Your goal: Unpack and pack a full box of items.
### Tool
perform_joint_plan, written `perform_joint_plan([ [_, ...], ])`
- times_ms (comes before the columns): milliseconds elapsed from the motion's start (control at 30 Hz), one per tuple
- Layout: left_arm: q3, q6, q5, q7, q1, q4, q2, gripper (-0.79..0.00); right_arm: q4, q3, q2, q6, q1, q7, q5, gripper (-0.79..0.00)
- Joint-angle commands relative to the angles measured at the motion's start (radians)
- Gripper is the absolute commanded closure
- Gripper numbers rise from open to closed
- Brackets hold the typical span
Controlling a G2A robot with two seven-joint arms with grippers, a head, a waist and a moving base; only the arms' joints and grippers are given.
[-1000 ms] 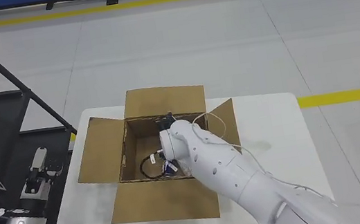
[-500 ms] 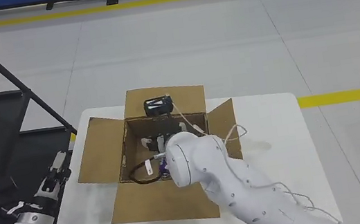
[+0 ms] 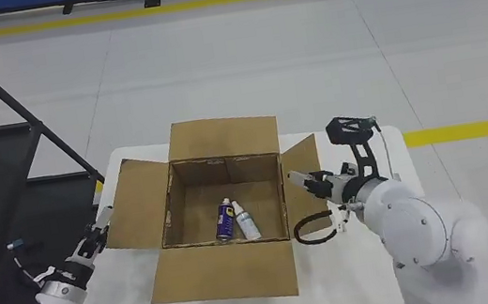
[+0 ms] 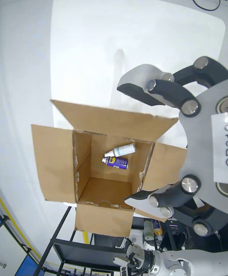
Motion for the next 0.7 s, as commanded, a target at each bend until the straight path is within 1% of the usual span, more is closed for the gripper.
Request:
perform_joint_plan([
  [0,0.002,-0.008,-0.009,-0.008,0.003,-0.012,0.000,-0.785,0.053,0.066,0.005,-0.055,-0.006,0.002,0.089,-0.785],
  [133,0.006,-0.016,-0.024,-0.038,0.011,-0.045,0.002,-0.785,0.169,0.142,0.014,-0.146,-0.003,-0.017,0.242,-0.785],
  [200,0.014,-0.020,-0.021,-0.049,0.016,-0.064,0.002,-0.785,0.217,0.167,0.018,-0.202,0.001,-0.022,0.323,-0.785],
  [300,0.023,-0.027,-0.023,-0.058,0.024,-0.098,0.003,-0.785,0.268,0.184,0.025,-0.269,0.011,-0.028,0.404,-0.785],
  [500,0.028,-0.039,-0.037,-0.051,0.043,-0.157,0.002,-0.785,0.282,0.171,0.037,-0.342,0.023,-0.035,0.494,-0.785],
  [667,0.034,-0.040,-0.060,-0.062,0.053,-0.184,0.003,-0.785,0.260,0.140,0.046,-0.370,0.035,-0.030,0.541,-0.785],
])
